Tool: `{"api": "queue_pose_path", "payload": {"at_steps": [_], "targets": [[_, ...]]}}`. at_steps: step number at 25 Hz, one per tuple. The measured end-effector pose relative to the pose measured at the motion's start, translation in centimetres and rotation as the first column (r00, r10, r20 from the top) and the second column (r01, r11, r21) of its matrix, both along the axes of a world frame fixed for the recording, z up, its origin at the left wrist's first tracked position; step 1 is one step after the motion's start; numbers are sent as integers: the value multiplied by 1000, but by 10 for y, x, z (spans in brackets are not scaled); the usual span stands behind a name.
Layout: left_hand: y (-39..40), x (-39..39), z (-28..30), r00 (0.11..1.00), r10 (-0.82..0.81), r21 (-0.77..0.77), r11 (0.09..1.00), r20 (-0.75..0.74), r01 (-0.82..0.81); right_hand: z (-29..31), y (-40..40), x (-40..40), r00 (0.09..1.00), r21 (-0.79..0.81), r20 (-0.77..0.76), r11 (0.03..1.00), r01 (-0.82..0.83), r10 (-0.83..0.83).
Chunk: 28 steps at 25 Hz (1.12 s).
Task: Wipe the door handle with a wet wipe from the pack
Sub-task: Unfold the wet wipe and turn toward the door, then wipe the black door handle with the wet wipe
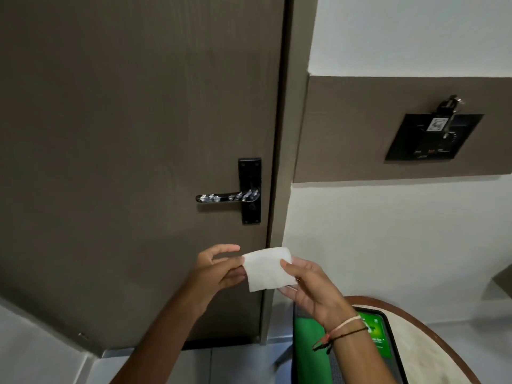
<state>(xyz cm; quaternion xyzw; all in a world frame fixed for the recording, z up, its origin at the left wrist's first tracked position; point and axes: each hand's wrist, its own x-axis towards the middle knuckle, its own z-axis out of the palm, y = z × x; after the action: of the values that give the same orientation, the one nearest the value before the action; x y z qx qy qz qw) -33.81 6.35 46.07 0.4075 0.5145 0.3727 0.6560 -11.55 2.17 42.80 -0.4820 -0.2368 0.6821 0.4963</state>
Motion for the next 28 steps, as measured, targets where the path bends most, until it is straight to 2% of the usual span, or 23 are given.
{"api": "queue_pose_path", "payload": {"at_steps": [4,8,11,14,17,21,23,24,25,26,27,28], "targets": [[17,-18,14,982,-147,50,989,120,142,12,12,-29,978,28,-204,998,52,-45],[27,-23,26,952,-275,145,956,132,256,10,16,-58,913,-82,-393,993,86,-112],[35,-29,33,952,-303,203,931,-28,303,9,14,-77,841,-95,-528,992,81,-119],[45,-37,34,961,-169,267,937,-219,226,14,16,-83,783,-79,-608,991,104,-131],[54,-41,35,951,-97,334,922,-295,198,20,24,-81,792,-48,-605,997,66,-81],[64,-42,44,931,-85,416,877,-356,239,24,35,-80,888,-94,-454,995,31,-70],[65,-41,49,930,-39,510,827,-367,236,32,40,-79,915,-120,-394,992,39,-83],[67,-43,52,923,60,606,770,-381,200,37,41,-78,915,-104,-392,993,61,-97],[71,-46,58,893,224,741,652,-391,161,46,42,-78,914,-66,-382,991,121,-137],[77,-50,66,819,425,872,458,-385,173,51,44,-77,918,2,-325,971,239,-225],[87,-55,74,715,606,937,249,-349,246,55,47,-78,910,115,-201,913,390,-364],[100,-60,82,601,742,935,95,-296,343,61,52,-80,839,275,18,810,518,-544]]}}
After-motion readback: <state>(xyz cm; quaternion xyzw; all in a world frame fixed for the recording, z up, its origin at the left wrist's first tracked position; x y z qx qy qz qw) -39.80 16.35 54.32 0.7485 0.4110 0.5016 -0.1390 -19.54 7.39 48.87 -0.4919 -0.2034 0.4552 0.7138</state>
